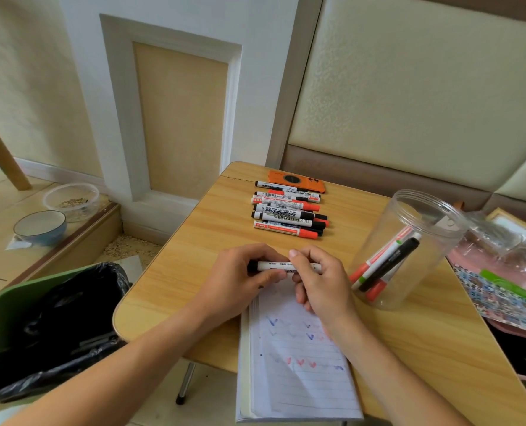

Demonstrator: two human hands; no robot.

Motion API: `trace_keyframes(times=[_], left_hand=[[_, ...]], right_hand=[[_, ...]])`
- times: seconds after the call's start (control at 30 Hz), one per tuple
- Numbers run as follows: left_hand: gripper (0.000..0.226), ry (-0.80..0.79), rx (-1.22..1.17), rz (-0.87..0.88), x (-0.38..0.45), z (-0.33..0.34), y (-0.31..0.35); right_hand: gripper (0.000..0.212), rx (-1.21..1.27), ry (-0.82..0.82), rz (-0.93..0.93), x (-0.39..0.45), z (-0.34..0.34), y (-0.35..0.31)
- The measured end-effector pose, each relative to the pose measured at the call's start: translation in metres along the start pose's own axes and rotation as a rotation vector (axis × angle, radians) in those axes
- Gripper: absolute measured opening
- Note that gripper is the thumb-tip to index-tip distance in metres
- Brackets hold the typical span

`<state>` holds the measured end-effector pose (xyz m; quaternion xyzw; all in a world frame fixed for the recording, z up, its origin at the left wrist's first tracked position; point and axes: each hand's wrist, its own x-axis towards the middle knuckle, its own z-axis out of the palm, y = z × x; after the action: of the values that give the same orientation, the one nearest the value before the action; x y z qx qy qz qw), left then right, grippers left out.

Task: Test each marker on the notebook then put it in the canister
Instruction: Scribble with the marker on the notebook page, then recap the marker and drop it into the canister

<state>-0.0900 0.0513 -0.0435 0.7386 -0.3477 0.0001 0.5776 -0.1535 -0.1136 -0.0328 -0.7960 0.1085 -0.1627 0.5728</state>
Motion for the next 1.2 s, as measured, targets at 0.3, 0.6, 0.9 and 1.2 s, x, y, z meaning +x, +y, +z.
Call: trace_keyframes(times=[0.3, 0.6, 0.9, 1.2], left_hand=[[0.01, 0.039, 0.045, 0.076, -0.004, 0.008, 0.005], [0.011, 0.032, 0.166, 0.089, -0.003, 0.006, 0.006], [0.092, -0.035, 0.599, -0.051, -0.012, -0.007, -0.013], [0.073, -0.133, 0.838, -0.039, -0.018, -0.001, -0.023]], right_hand=[[0.052, -0.024, 0.118, 0.024, 0.0, 0.002, 0.002], [0.047, -0.08, 0.114, 0.022, 0.001, 0.003, 0.002], [0.009, 0.039, 0.135, -0.064, 0.0, -0.006, -0.017], [0.023, -0.259, 0.54, -0.625, 0.0, -0.075, -0.1]])
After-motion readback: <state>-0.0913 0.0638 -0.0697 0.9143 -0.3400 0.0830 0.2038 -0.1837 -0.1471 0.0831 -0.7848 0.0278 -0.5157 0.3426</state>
